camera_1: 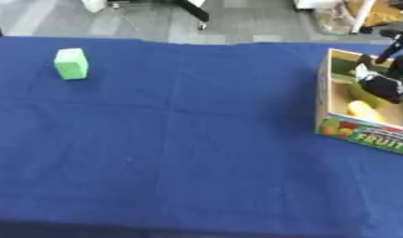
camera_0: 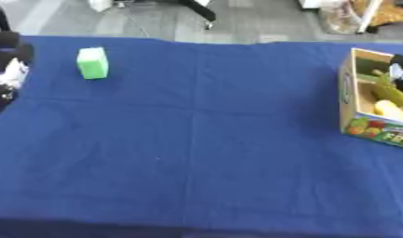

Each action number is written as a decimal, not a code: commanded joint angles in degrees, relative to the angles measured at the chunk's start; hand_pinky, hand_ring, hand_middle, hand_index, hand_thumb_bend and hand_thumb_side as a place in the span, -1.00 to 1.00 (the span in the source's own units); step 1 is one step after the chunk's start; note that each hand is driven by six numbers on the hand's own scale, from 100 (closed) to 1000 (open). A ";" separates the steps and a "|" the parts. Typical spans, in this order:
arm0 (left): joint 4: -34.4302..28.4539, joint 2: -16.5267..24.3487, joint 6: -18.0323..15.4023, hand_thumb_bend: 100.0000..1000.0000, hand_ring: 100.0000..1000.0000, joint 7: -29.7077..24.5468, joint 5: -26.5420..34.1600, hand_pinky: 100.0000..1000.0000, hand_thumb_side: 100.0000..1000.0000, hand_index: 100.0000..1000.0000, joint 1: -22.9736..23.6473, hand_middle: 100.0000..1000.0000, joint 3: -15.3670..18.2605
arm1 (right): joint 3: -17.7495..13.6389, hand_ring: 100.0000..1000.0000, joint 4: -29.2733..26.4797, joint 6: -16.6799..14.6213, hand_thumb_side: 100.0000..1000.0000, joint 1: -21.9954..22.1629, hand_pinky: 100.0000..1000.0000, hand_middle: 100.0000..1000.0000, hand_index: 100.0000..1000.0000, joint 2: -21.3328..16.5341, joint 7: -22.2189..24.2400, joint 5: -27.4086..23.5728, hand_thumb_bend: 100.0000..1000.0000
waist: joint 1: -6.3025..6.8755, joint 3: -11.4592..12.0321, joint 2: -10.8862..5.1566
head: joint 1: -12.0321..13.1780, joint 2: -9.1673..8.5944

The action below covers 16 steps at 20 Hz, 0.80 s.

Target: Pick up the objects with one hand, pass them to the other hand, and then place them into the box on the other side of the table.

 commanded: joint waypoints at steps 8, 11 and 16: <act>13.21 16.84 9.29 0.00 0.48 -8.18 -9.48 0.59 0.08 0.76 -10.27 0.50 -5.13 | 8.89 -0.46 -16.07 -9.31 -0.63 5.58 -0.44 -0.14 0.74 4.30 -8.61 8.50 -1.00 | 0.66 -1.84 -0.14 | 9.07 -0.15; 17.53 18.90 11.95 0.07 0.50 -10.68 -12.14 0.59 0.11 0.76 -14.33 0.52 -6.43 | 9.53 -0.48 -20.38 -11.97 -0.60 7.72 -0.45 -0.15 0.74 5.70 -7.52 10.27 -1.00 | 0.13 -3.02 0.57 | 10.53 -0.60; 24.80 17.47 16.42 0.15 0.50 -10.74 -16.61 0.58 0.18 0.76 -20.86 0.52 -7.47 | 8.35 -0.49 -26.97 -16.44 -0.55 10.79 -0.46 -0.17 0.74 7.29 -3.31 6.97 -1.00 | -0.84 -5.26 2.32 | 11.81 -2.78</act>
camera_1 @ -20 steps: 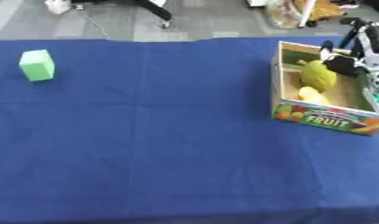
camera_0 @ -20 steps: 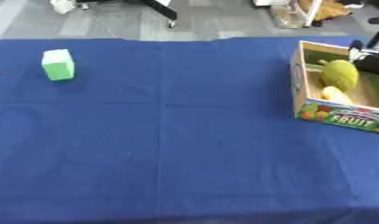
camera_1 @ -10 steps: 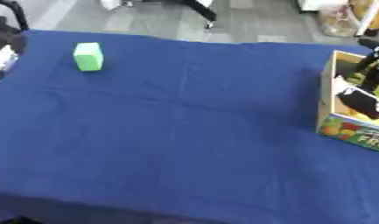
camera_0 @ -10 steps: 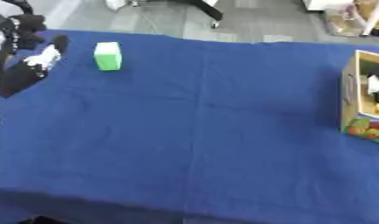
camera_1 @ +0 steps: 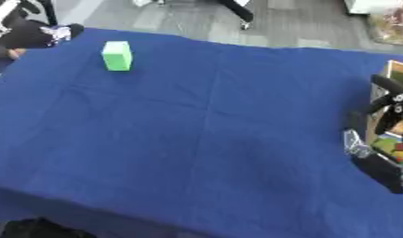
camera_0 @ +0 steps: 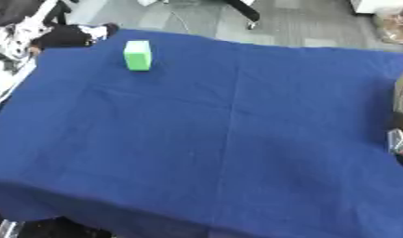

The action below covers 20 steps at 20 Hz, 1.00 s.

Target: Pick up the objects with one hand, pass them to the other hand, and then place them into the box on the other side of the table.

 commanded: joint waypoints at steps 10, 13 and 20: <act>16.66 -5.38 10.10 0.15 0.41 5.34 -10.74 0.48 0.36 0.70 -10.19 0.43 3.34 | -3.55 -0.52 -4.39 -10.26 -0.44 2.89 -0.49 -0.20 0.74 3.37 7.55 -7.89 -1.00 | -2.86 -4.91 3.88 | 2.96 -5.42; 21.06 -7.19 9.83 0.17 0.38 6.53 -12.17 0.45 0.42 0.69 -11.95 0.41 4.10 | -3.87 -0.52 -4.39 -10.86 -0.43 3.22 -0.49 -0.20 0.74 4.12 8.16 -8.94 -1.00 | -3.25 -5.62 4.32 | 3.26 -6.07; 30.77 -10.15 5.38 0.19 0.34 10.71 -9.96 0.43 0.47 0.68 -14.62 0.36 4.42 | -3.90 -0.53 -4.39 -10.98 -0.41 3.14 -0.50 -0.20 0.74 5.10 8.56 -9.76 -1.00 | -3.63 -6.37 4.84 | 3.84 -6.38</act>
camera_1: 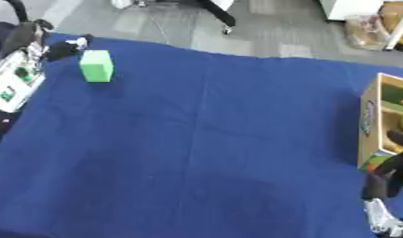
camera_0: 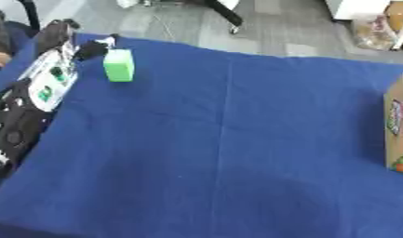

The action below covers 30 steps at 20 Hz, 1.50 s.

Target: Pick up the objects with one hand, pass them to the other hand, and then place them into the box on the other side of the table.

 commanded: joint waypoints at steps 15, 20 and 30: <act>7.14 -3.44 -8.26 0.21 0.29 8.29 10.34 0.40 0.62 0.60 -2.89 0.30 -0.81 | -0.03 -0.54 -1.25 0.01 -0.37 -0.86 -0.50 -0.21 0.74 0.49 0.71 -1.09 -1.00 | -0.78 -1.17 1.16 | 1.41 -1.10; 7.35 -4.23 -8.34 0.04 0.26 7.35 9.94 0.39 0.45 0.57 -3.09 0.26 -1.56 | 0.15 -0.54 -1.25 0.06 -0.36 -0.96 -0.50 -0.21 0.74 0.49 0.95 -1.27 -1.00 | -0.71 -1.29 1.17 | 1.68 -1.07; 7.06 -4.63 -8.72 -0.34 0.09 6.65 9.71 0.32 -0.10 0.39 -3.00 0.06 -1.58 | 0.21 -0.54 -1.25 0.26 -0.35 -0.90 -0.50 -0.22 0.74 0.42 1.12 -1.53 -1.00 | -0.49 -1.16 0.98 | 1.89 -1.03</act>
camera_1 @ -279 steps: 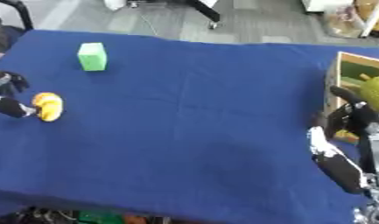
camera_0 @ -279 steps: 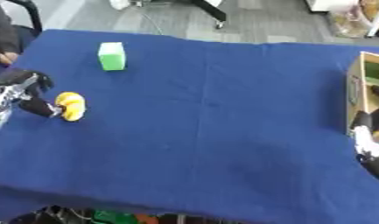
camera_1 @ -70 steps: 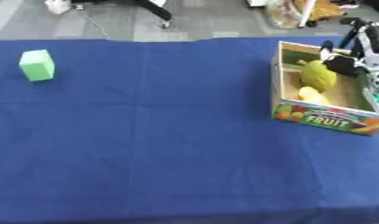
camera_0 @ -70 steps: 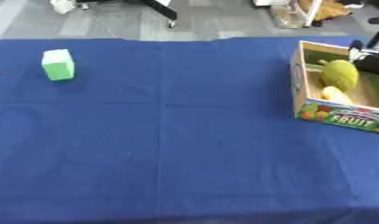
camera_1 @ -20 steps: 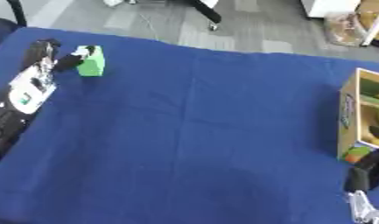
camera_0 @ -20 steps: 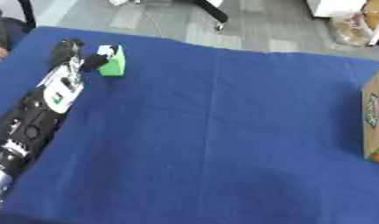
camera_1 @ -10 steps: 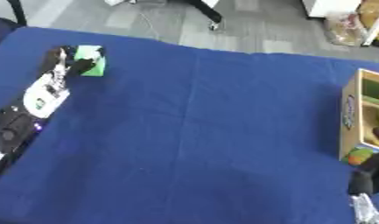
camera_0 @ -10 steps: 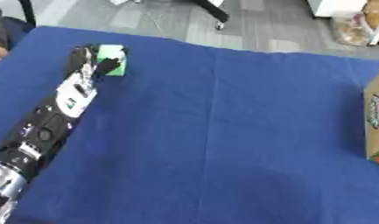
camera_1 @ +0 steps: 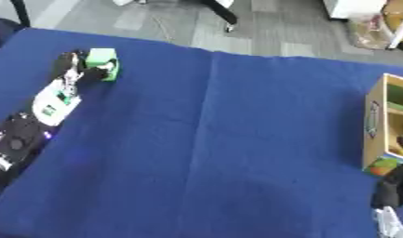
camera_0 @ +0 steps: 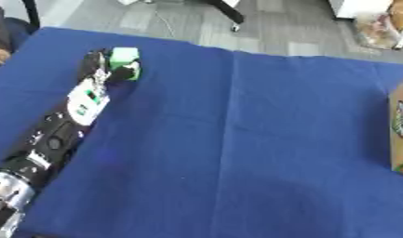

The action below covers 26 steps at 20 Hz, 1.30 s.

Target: Pick up the objects with one hand, pass them to the other hand, and then place them into the box on the other side of the table.

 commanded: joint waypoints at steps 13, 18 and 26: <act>-8.02 2.81 -2.07 -0.90 -0.07 2.38 5.48 0.25 -0.71 0.22 0.62 -0.13 -0.06 | -0.37 -0.54 -1.25 0.24 -0.34 -0.02 -0.50 -0.22 0.73 -0.84 0.35 -0.33 -1.00 | 0.02 1.16 -1.09 | -0.79 0.12; -11.58 3.98 -2.32 -1.00 -0.11 3.72 8.59 0.23 -0.71 0.17 0.93 -0.17 -1.02 | -0.51 -0.53 -1.25 0.35 -0.37 0.13 -0.49 -0.22 0.73 -1.21 0.24 -0.31 -1.00 | 0.39 1.93 -2.01 | -2.56 0.68; -23.20 6.59 -9.35 -1.00 -0.11 0.59 15.79 0.24 -0.66 0.16 3.59 -0.18 -2.68 | 0.09 -0.51 -1.25 0.16 -0.46 -1.19 -0.48 -0.19 0.73 -2.84 0.73 -0.83 -1.00 | 1.29 4.34 -5.34 | -7.79 4.26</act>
